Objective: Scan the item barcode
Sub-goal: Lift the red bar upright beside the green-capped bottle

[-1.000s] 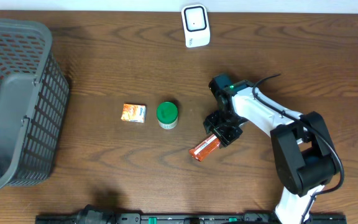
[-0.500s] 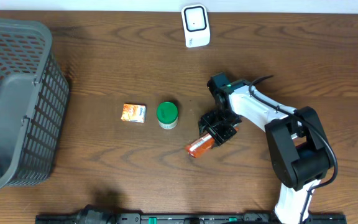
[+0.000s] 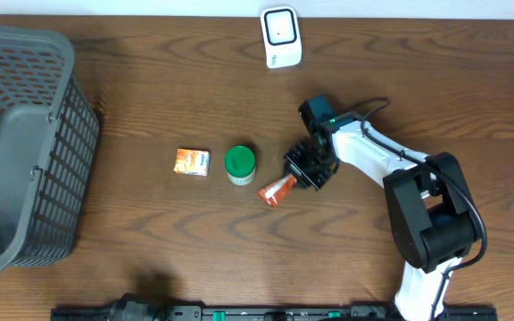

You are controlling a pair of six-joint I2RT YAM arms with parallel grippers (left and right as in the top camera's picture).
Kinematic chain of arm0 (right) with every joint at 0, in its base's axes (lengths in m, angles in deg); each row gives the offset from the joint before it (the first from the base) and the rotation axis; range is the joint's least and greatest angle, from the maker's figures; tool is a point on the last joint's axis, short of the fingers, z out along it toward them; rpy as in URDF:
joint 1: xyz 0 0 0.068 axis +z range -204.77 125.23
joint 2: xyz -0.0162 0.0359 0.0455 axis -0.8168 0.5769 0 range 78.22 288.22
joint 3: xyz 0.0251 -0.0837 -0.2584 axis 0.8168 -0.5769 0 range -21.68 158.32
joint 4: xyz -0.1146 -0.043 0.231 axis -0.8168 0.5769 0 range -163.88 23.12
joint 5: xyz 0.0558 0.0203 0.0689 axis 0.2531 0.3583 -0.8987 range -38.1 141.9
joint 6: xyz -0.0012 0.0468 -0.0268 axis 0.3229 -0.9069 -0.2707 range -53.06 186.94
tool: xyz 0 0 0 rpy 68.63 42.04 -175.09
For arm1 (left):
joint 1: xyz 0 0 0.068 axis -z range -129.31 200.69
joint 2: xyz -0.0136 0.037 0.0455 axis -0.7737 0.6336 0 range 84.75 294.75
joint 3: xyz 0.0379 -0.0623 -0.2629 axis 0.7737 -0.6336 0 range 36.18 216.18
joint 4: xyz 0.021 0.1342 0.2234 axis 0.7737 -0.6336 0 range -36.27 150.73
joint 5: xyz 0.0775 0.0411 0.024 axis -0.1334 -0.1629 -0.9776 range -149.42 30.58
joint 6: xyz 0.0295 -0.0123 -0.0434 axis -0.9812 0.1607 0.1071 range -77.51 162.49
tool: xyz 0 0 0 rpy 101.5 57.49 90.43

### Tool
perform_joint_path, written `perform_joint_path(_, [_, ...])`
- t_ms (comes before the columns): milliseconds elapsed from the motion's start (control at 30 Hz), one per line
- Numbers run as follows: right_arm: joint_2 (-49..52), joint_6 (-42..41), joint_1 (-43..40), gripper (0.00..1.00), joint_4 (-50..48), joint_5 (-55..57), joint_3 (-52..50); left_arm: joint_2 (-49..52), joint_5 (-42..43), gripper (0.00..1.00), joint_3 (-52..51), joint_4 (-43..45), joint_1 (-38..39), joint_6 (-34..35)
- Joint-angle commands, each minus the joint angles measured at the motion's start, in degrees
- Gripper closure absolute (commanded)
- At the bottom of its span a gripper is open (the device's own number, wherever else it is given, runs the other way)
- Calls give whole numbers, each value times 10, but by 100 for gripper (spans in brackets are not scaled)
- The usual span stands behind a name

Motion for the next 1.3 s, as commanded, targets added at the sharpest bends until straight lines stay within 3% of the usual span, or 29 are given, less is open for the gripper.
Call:
perform_joint_path(0, [20, 87, 0, 79, -54, 63, -8, -4, -3, 2, -1, 2, 0, -10])
perform_joint_path(233, [16, 197, 0, 71, -206, 62, -8, -4, -3, 2, -1, 2, 0, -10])
perform_joint_path(433, [16, 198, 8, 69, -202, 58, -8, -4, -3, 2, -1, 2, 0, -10])
perform_joint_path(500, [14, 198, 12, 60, -202, 57, -8, -4, -3, 2, -1, 2, 0, -10])
perform_joint_path(567, [2, 195, 14, 41, -200, 56, -8, -4, -3, 2, -1, 2, 0, -10])
perform_joint_path(600, [-7, 193, 14, 36, -197, 54, -7, -4, -3, 2, -1, 2, 0, -10])
perform_joint_path(733, [-51, 181, 10, 28, -131, 62, 26, -4, -3, 2, -1, 2, 0, -10])
perform_joint_path(900, [-48, 197, 22, 24, 93, 201, 187, -4, -3, 2, -1, 2, 0, -10])
perform_joint_path(1000, [-26, 221, 33, 20, 162, 227, 285, -4, -3, 2, -1, 2, 0, -10])
perform_joint_path(1267, [104, 192, 34, 17, 324, 268, 474, -4, -3, 2, -1, 2, 0, -10])
